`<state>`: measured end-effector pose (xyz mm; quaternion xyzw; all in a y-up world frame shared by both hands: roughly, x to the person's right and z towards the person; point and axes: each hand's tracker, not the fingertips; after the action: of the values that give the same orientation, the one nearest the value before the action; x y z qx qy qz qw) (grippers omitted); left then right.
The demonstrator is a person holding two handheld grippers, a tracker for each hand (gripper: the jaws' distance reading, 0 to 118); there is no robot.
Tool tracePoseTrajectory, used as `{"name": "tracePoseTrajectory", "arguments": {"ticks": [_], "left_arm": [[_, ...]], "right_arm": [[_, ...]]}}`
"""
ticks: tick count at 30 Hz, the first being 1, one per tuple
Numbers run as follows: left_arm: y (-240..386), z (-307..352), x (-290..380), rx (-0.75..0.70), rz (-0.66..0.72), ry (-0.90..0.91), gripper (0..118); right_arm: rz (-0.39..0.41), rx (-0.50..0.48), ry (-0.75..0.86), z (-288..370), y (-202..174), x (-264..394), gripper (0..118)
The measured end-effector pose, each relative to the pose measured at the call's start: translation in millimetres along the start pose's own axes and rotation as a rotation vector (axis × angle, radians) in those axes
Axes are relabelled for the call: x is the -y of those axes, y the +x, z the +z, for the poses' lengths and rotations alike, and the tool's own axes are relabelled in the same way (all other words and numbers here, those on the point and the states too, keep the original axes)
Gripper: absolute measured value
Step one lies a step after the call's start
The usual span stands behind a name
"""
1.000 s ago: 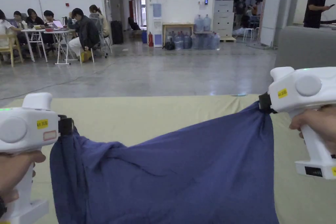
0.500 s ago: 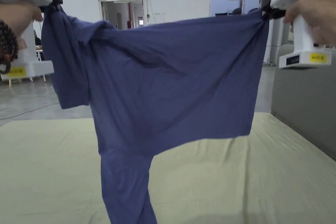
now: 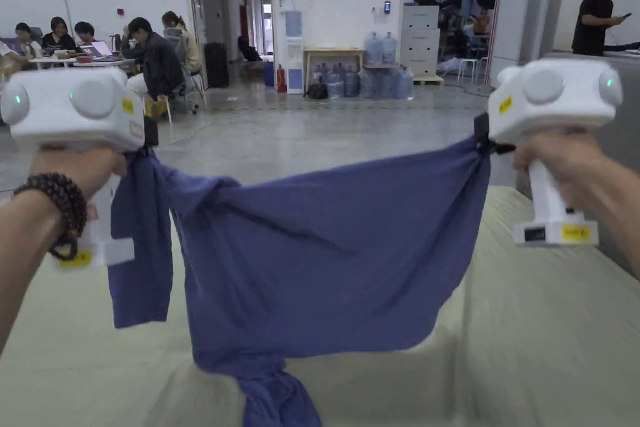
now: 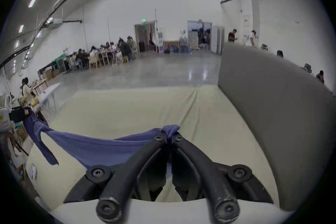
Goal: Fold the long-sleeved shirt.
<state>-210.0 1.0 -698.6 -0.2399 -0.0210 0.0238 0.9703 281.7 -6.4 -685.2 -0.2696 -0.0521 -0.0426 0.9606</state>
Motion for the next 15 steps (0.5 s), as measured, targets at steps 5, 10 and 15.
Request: {"name": "tracePoseTrajectory", "arguments": {"ticks": [5, 10, 15], "left_arm": [[-14, -12, 42, 0.03, 0.032, -0.054, 5], [-31, 48, 83, 0.101, 0.038, -0.063, 5], [-44, 124, 170, 0.14, -0.008, -0.145, 4]], "right_arm": [[-0.016, -0.008, -0.056, -20, 11, 65, 0], [-0.005, -0.061, -0.046, 33, 24, 110, 0], [0.076, -0.101, -0.108, 100, 31, 188, 0]]}}
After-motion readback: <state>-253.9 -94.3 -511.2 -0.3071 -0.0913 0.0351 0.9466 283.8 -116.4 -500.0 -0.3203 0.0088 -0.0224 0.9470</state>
